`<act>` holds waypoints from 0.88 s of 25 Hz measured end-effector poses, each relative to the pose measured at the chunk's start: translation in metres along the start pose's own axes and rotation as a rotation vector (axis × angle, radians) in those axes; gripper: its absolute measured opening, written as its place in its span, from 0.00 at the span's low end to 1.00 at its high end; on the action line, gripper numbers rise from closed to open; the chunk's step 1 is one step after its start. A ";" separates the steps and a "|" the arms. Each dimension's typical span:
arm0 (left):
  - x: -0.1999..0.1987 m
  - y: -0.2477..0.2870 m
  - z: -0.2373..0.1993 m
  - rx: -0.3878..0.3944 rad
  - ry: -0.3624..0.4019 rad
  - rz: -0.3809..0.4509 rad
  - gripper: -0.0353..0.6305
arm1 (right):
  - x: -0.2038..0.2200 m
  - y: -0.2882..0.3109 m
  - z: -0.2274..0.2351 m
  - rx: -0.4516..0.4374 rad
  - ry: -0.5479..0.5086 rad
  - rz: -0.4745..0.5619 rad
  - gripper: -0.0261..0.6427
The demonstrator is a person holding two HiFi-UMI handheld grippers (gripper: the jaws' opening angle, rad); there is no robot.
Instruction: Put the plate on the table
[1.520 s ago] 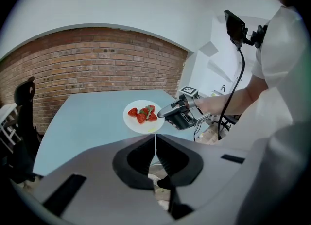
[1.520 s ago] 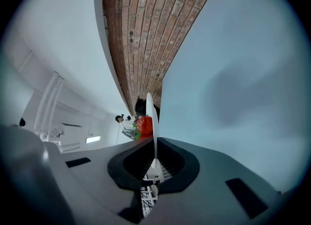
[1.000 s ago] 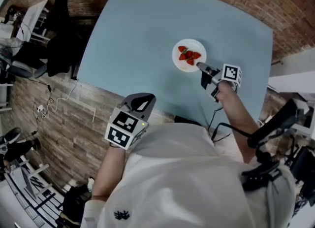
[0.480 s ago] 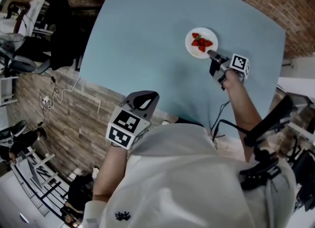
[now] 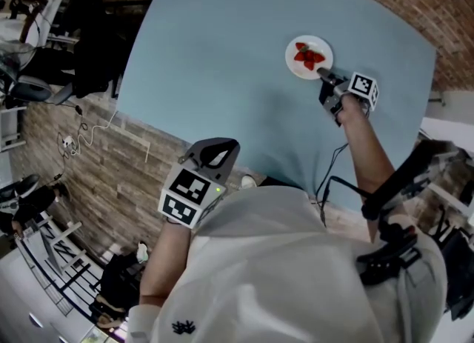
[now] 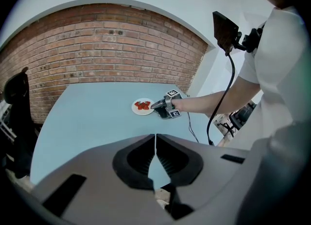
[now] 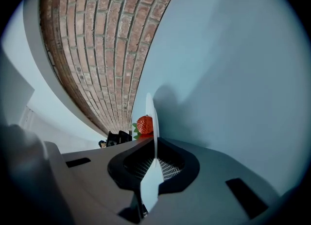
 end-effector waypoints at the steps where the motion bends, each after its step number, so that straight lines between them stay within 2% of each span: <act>1: 0.003 0.000 0.001 -0.001 0.000 -0.002 0.07 | 0.001 0.001 0.002 0.001 -0.004 0.000 0.07; 5: 0.019 0.002 0.004 -0.013 0.013 -0.003 0.07 | 0.005 0.004 0.013 0.024 -0.018 0.013 0.07; 10: 0.022 0.000 0.005 -0.010 0.001 -0.002 0.07 | 0.002 0.006 0.008 0.070 -0.094 0.039 0.07; 13: 0.020 -0.011 0.000 -0.007 -0.006 0.003 0.07 | 0.000 0.009 -0.003 0.104 -0.185 0.058 0.08; 15: 0.020 -0.016 -0.001 -0.005 -0.009 0.006 0.07 | -0.001 0.010 -0.008 0.140 -0.251 0.073 0.13; 22: 0.024 -0.019 0.000 0.001 -0.010 0.014 0.07 | 0.003 0.008 -0.022 0.271 -0.417 0.113 0.16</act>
Point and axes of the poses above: the fingertips, and each gripper's own axes: y forward along the fingers, z to its right, x out of its underside, the point moved 9 cm from there along -y, backward along the fingers, and after that the axes turned 8 degrees about y, right-handed, at the moved point
